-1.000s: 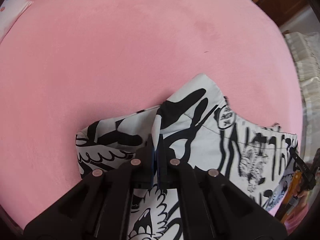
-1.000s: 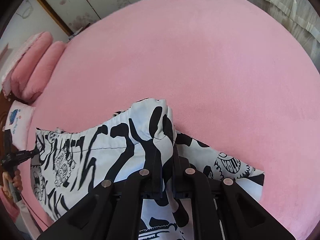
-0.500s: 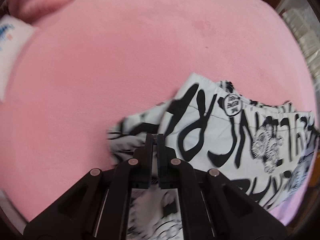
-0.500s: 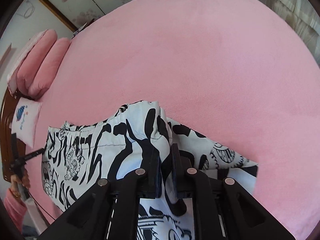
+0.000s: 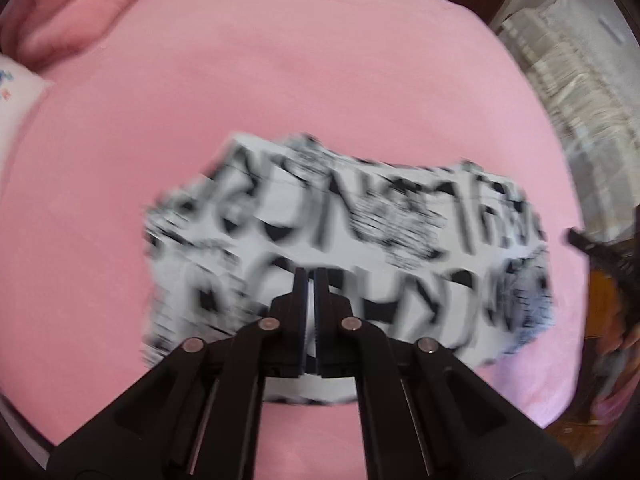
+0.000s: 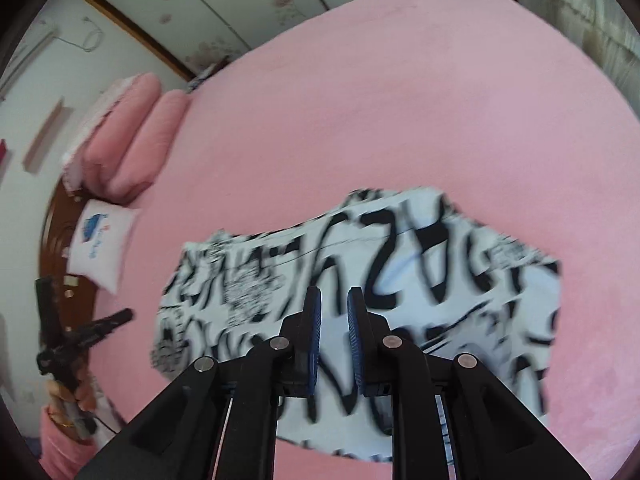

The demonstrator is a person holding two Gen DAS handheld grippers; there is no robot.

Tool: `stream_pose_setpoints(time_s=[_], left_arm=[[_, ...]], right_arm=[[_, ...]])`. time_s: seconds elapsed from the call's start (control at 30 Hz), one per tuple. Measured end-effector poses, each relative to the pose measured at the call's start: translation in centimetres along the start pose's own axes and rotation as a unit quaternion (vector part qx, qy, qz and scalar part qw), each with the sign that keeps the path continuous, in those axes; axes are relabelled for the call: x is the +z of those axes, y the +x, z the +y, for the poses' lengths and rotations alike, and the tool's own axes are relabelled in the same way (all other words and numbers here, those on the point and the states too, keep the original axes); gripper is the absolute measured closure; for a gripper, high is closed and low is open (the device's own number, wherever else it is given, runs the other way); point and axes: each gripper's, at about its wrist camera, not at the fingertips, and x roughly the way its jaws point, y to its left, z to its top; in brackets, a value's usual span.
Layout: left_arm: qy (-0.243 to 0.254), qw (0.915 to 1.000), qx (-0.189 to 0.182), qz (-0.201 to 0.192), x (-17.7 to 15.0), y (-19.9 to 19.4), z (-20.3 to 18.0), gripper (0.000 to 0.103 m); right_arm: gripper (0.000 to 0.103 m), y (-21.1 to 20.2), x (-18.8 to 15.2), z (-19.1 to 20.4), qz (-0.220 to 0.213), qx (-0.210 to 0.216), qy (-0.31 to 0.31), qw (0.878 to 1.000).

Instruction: Fold large clothes

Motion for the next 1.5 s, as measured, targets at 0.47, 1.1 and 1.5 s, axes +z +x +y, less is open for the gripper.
stream_pose_setpoints(time_s=[0.47, 1.1, 1.5], left_arm=[[-0.069, 0.987, -0.136, 0.051, -3.9, 9.7, -5.9, 0.103], [-0.197, 0.9797, 0.018, 0.034, -8.5, 15.0, 0.4, 0.103], [-0.213, 0.972, 0.098, -0.001, -8.8, 12.3, 8.4, 0.103]], right_arm=[[0.102, 12.7, -9.7, 3.7, 0.044, 0.107, 0.056, 0.992], [0.103, 15.8, -11.7, -0.2, 0.075, -0.009, -0.02, 0.997], [0.103, 8.1, -14.5, -9.9, 0.035, -0.153, 0.04, 0.987]])
